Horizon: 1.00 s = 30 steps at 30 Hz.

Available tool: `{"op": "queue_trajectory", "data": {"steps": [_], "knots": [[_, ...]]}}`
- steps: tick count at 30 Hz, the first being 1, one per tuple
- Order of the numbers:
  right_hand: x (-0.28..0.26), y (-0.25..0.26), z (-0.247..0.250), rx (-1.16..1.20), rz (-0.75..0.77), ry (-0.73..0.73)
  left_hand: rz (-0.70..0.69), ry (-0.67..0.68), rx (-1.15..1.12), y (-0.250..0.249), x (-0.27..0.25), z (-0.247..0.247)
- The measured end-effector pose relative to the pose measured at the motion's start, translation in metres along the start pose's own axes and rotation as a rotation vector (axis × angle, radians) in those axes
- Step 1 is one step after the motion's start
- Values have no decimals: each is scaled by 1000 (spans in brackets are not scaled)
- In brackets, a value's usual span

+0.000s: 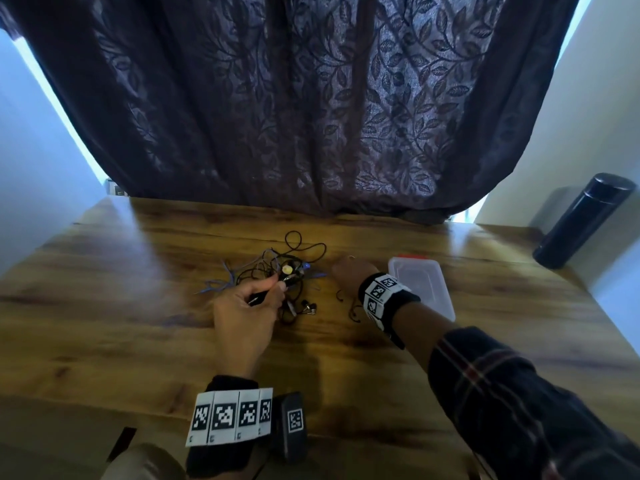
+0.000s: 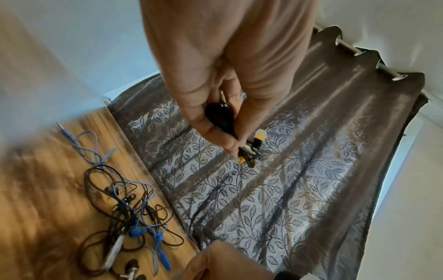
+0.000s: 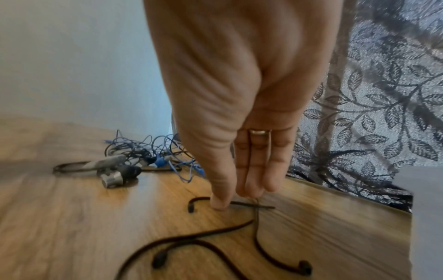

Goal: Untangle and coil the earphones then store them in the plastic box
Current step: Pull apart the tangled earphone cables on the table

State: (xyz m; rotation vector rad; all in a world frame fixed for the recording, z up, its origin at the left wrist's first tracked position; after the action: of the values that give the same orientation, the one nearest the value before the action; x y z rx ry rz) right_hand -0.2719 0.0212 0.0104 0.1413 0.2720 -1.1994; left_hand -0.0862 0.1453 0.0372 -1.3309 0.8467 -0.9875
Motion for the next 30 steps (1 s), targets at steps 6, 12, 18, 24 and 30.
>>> {"op": "queue_trajectory", "data": {"steps": [6,12,18,24,30], "knots": [[5,2,1,-32,15,54,12,-3,-39,1,10,5],[6,-13,15,192,48,-63,28,30,-72,0,15,5],[-22,-13,45,813,-38,-625,-13,52,-149,-4,14,9],[-41,49,41,1572,142,-368,-25,73,-198,-11,13,9],[-33,70,37,1731,252,-211,12,30,-321,-13,15,21]]}}
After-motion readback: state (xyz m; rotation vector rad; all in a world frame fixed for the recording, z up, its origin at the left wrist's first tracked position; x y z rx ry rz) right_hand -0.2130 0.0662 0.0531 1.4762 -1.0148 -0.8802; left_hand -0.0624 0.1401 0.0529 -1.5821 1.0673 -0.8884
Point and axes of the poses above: each hand's wrist, its own x-axis towards the middle knuckle, its own z-axis out of the back of the hand, y = z × x, the point moved 2 cm from there along x, towards the middle knuckle, and after that the axes turned 2 degrees about z, right-handed, at the moved point
